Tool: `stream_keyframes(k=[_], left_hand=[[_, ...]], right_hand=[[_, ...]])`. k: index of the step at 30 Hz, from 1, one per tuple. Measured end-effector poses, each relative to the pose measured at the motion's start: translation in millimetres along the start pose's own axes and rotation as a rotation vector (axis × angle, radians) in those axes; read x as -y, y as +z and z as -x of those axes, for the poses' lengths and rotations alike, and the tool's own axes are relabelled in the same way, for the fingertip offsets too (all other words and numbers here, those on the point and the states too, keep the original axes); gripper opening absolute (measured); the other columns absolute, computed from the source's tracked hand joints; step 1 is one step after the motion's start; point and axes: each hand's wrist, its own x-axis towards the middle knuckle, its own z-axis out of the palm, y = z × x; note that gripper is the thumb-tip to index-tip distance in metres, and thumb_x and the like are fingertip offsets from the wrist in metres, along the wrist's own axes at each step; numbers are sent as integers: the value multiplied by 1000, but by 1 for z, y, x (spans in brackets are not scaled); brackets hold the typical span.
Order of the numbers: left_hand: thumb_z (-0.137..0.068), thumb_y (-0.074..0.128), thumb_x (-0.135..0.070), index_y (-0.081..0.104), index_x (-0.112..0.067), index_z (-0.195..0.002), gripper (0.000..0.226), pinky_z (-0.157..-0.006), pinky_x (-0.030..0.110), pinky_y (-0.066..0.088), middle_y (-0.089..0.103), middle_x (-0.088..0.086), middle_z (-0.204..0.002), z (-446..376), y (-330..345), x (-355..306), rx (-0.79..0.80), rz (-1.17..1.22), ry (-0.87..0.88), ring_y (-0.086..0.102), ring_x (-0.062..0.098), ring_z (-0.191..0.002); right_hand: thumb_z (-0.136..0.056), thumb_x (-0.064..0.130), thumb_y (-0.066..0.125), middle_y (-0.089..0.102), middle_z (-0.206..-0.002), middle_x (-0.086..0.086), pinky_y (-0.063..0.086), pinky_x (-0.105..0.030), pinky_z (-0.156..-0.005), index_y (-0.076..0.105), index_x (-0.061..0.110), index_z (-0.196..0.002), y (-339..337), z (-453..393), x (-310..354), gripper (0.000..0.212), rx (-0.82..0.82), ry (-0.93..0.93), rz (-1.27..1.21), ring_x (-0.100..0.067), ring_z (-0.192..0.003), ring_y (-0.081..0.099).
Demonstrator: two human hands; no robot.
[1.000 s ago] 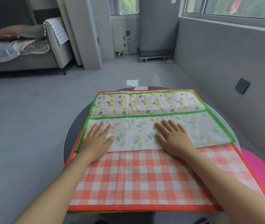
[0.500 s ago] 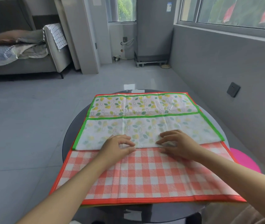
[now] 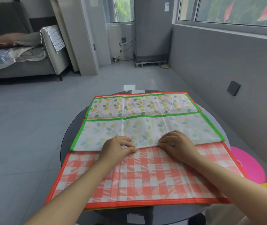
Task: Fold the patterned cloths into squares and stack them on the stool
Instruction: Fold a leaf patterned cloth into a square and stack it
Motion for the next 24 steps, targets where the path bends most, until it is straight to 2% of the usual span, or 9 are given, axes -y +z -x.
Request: stream_keyframes(k=[4,8,12,14,17,19,22,24], left_hand=[[-77,76,-23,78,-18,-84,8,-97,25,43,69,-8,-106,4,1,-10,-2,-163,92,57,5,-105],[-80,74,-27,75,-22,-79,5,-96,21,41,65,-15,-108,16,-7,-19,75,-139,89,56,0,-104],[-81,73,-28,72,-29,-74,7,-100,20,36,62,-20,-118,43,-18,-29,228,-169,75,51,-4,-110],[-80,73,-30,73,-30,-75,6,-103,19,27,57,-24,-125,58,-21,-29,321,-190,84,41,-10,-117],[-81,72,-33,71,-33,-73,8,-113,18,8,47,-31,-130,76,-20,-21,422,-240,118,23,-19,-119],[-79,72,-39,69,-38,-68,11,-119,28,1,44,-33,-135,83,-17,-15,464,-250,153,20,-13,-133],[-75,70,-51,66,-44,-76,8,-120,36,5,39,-34,-138,85,-14,-14,497,-257,173,18,-3,-140],[-76,66,-57,65,-48,-88,16,-117,35,17,41,-36,-132,83,-12,-17,470,-257,177,25,-2,-136]], right_hand=[[-83,26,69,71,-87,8,46,-25,-82,75,19,-83,-3,5,7,9,-6,36,9,-11,-88,59],[-85,23,67,72,-89,6,41,-21,-81,76,17,-85,-22,15,23,11,14,55,62,-11,-89,59],[-87,29,63,69,-91,13,45,-17,-79,74,23,-90,-49,41,44,13,209,-4,99,2,-81,52],[-86,31,63,67,-90,15,45,-14,-78,74,25,-88,-57,59,54,13,310,-6,72,4,-79,51],[-82,36,66,67,-87,17,42,-11,-79,73,26,-79,-54,81,62,13,398,-24,-20,2,-86,56],[-79,39,69,65,-93,20,38,-10,-85,73,26,-78,-50,88,60,13,411,-45,-54,3,-94,54],[-75,56,65,54,-116,25,31,-10,-97,70,36,-90,-47,91,52,26,412,-56,-51,8,-113,43],[-76,67,54,49,-124,23,29,-13,-102,66,41,-103,-43,90,48,39,411,-60,-47,8,-119,39]])
